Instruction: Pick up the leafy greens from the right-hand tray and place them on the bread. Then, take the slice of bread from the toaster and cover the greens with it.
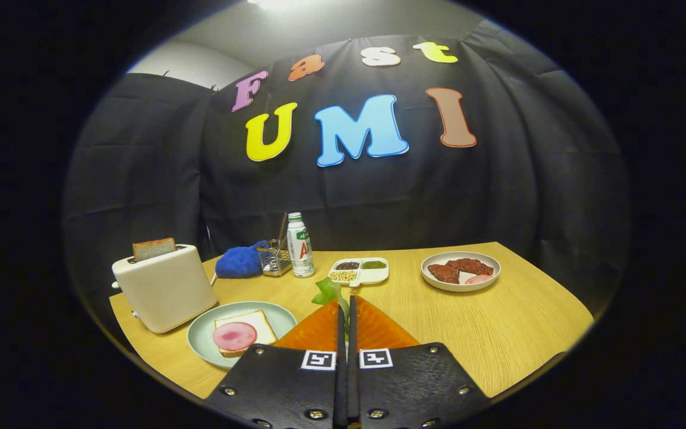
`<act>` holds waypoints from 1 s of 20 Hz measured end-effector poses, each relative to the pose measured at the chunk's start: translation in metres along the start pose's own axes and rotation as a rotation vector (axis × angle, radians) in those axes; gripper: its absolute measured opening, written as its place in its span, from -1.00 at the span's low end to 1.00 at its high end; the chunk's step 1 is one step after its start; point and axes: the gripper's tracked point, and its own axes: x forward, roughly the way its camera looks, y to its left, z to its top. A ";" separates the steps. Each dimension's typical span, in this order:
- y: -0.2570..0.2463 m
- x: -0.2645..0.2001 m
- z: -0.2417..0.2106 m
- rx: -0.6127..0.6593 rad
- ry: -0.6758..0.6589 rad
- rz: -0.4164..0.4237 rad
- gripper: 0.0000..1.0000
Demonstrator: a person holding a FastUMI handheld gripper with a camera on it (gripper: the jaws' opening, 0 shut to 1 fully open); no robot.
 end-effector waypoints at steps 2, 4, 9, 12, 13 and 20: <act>0.020 0.001 0.004 0.013 -0.005 0.039 -1.00; 0.040 0.000 0.007 0.004 -0.008 0.082 -0.99; 0.096 0.001 0.020 -0.005 -0.018 0.193 -1.00; 0.120 0.005 0.020 -0.029 -0.018 0.227 -0.99; 0.128 0.006 0.018 -0.031 -0.009 0.240 -1.00; 0.178 0.009 0.006 -0.003 0.029 0.343 -1.00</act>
